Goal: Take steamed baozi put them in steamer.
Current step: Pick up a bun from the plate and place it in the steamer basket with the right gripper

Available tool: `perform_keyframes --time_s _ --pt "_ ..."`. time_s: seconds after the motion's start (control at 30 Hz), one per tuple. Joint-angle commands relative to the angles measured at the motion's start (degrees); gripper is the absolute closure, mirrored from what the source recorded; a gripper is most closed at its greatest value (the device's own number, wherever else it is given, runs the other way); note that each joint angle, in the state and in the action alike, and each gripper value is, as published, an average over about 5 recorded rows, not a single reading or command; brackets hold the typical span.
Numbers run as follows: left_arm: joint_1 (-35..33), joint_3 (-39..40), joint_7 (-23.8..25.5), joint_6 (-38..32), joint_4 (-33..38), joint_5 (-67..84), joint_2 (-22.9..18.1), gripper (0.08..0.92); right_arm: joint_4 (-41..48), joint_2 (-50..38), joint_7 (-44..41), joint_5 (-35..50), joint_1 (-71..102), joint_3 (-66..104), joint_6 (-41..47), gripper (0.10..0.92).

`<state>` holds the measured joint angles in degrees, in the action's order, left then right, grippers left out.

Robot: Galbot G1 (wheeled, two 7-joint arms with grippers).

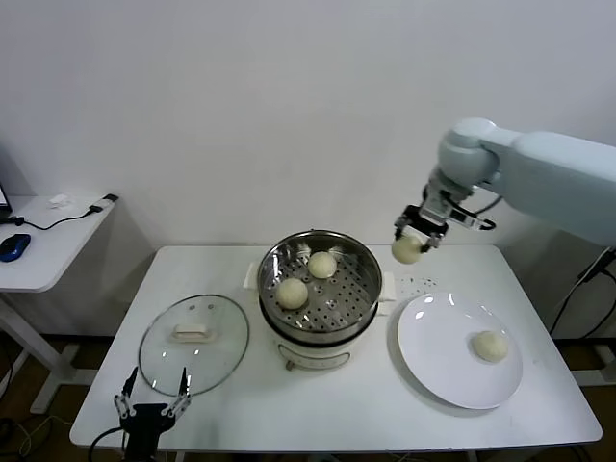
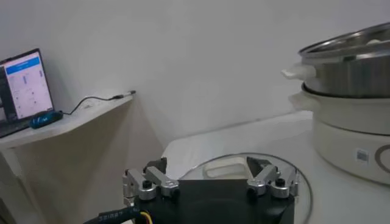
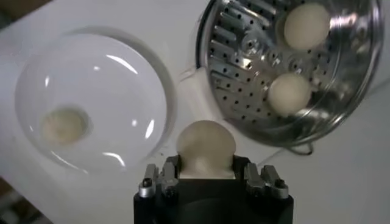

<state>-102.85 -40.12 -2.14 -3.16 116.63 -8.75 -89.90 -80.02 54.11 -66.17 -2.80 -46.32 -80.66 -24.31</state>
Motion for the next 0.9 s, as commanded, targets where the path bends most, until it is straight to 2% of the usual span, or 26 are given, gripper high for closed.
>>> perform_keyframes --time_s 0.03,0.43,0.9 --pt "-0.6 -0.2 0.0 -0.1 -0.1 0.2 0.3 0.177 0.2 14.1 0.5 -6.2 0.3 2.0 -9.9 0.456" --pt "-0.6 -0.9 0.0 -0.2 -1.5 1.0 1.4 0.177 2.8 20.7 1.6 -6.3 10.3 -0.6 -10.7 0.449" --pt "-0.2 -1.2 0.0 0.1 -2.3 1.3 1.8 0.177 3.7 20.7 2.4 -6.0 15.0 -1.6 -11.1 0.448"
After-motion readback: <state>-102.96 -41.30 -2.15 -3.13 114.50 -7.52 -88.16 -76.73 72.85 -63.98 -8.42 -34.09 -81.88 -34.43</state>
